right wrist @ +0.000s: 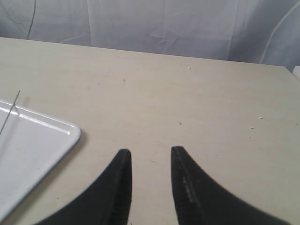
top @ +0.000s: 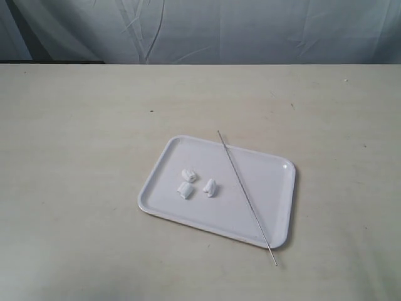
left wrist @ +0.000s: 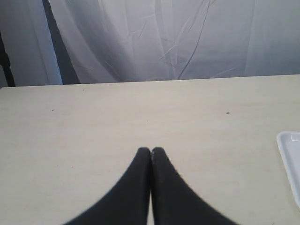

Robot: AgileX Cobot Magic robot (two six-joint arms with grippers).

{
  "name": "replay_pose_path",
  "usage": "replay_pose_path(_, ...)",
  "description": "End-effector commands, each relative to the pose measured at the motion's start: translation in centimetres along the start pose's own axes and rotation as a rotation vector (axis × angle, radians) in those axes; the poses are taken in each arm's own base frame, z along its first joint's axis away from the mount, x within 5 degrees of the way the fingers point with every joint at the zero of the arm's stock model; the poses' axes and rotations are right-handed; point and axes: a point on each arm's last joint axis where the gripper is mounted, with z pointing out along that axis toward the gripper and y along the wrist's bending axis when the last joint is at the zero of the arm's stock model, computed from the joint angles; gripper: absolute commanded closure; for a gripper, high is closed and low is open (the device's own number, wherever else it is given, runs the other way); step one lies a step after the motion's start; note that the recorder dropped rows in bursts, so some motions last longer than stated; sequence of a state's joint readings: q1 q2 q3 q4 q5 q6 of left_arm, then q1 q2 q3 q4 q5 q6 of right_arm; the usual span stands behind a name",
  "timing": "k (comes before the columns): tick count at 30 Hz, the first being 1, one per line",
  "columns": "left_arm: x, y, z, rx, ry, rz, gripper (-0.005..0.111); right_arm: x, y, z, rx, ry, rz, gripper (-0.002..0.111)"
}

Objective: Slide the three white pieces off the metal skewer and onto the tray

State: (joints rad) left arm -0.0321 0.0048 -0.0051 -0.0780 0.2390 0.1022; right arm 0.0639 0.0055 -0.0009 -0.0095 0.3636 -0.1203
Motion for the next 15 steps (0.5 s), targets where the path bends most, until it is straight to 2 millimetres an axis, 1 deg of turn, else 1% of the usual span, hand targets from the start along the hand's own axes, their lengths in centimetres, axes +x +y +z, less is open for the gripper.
replay_pose_path(1,0.33,0.00,0.00,0.000,0.020,-0.012,0.107,-0.02,-0.04,-0.03,0.007,-0.008,-0.005,0.079)
replay_pose_path(4,0.86,0.03,-0.02,-0.004,0.078,-0.026,0.107,-0.02,-0.04,-0.03,0.007,-0.008,-0.005,0.079)
replay_pose_path(15,0.85,0.07,-0.02,-0.008,0.078,-0.005,0.107,-0.02,-0.04,-0.03,0.007,-0.008,-0.005,0.079)
